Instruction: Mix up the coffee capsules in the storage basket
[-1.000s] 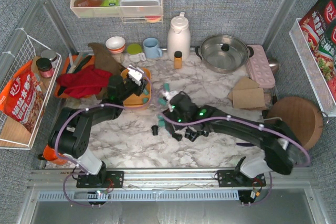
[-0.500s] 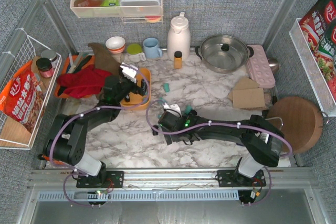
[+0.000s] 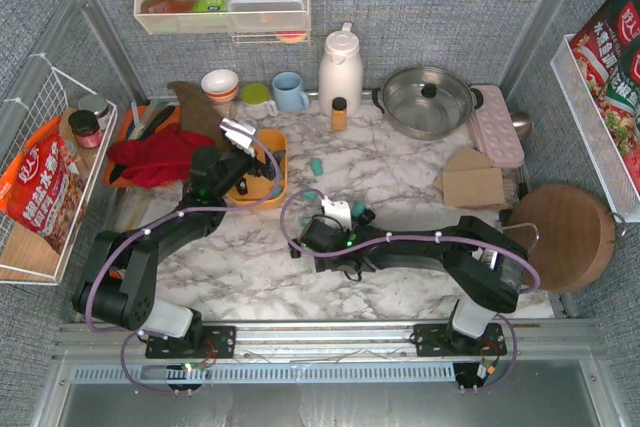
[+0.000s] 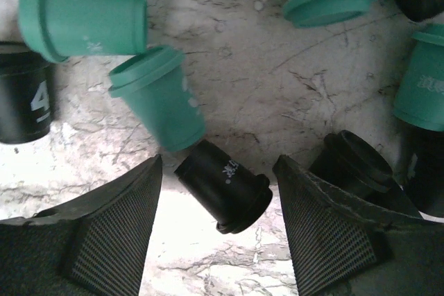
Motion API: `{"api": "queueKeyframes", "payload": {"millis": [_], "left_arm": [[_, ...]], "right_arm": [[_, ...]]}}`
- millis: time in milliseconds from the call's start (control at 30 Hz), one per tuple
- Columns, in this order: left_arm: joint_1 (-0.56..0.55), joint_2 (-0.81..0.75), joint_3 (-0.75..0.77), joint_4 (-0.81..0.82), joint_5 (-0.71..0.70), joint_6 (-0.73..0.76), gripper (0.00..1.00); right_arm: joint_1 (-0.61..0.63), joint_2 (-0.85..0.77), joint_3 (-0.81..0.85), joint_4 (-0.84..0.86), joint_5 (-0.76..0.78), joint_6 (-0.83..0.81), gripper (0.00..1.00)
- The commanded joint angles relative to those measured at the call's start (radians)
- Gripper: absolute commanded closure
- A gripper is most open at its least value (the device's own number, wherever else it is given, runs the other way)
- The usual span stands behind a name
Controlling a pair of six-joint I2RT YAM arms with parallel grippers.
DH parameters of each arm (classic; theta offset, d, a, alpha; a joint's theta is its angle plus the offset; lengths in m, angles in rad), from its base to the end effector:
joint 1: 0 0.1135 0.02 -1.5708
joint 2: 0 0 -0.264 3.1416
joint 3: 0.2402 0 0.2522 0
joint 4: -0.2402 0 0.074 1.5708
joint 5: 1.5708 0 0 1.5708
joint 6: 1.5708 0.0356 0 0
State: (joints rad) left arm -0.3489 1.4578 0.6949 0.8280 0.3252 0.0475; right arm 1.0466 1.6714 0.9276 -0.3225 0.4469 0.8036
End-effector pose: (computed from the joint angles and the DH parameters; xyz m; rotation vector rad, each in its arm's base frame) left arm 0.2933 -0.1188 0.2569 0.5549 1.4243 -0.4855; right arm 0.1728 0.2682 0.1616 -0.1567 2.4838 0.1717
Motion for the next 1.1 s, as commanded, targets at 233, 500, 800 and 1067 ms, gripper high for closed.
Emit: {"api": "queueKeyframes", "payload": {"millis": [233, 500, 800, 1067], "left_arm": [[0.001, -0.004, -0.003, 0.054, 0.032, -0.017, 0.01], [0.001, 0.001, -0.003, 0.055, 0.036, -0.018, 0.01], [0.001, 0.029, 0.013, 0.061, 0.192, -0.024, 0.01], [-0.003, 0.083, -0.043, 0.294, 0.618, -0.029, 0.01]], "right_arm": [[0.010, 0.005, -0.019, 0.019, 0.071, 0.106, 0.36], [0.010, -0.002, -0.016, 0.025, 0.068, 0.097, 0.48], [-0.001, -0.114, -0.026, 0.071, 0.062, -0.049, 0.50], [-0.131, -0.407, -0.041, 0.079, -0.059, -0.245, 0.50]]}}
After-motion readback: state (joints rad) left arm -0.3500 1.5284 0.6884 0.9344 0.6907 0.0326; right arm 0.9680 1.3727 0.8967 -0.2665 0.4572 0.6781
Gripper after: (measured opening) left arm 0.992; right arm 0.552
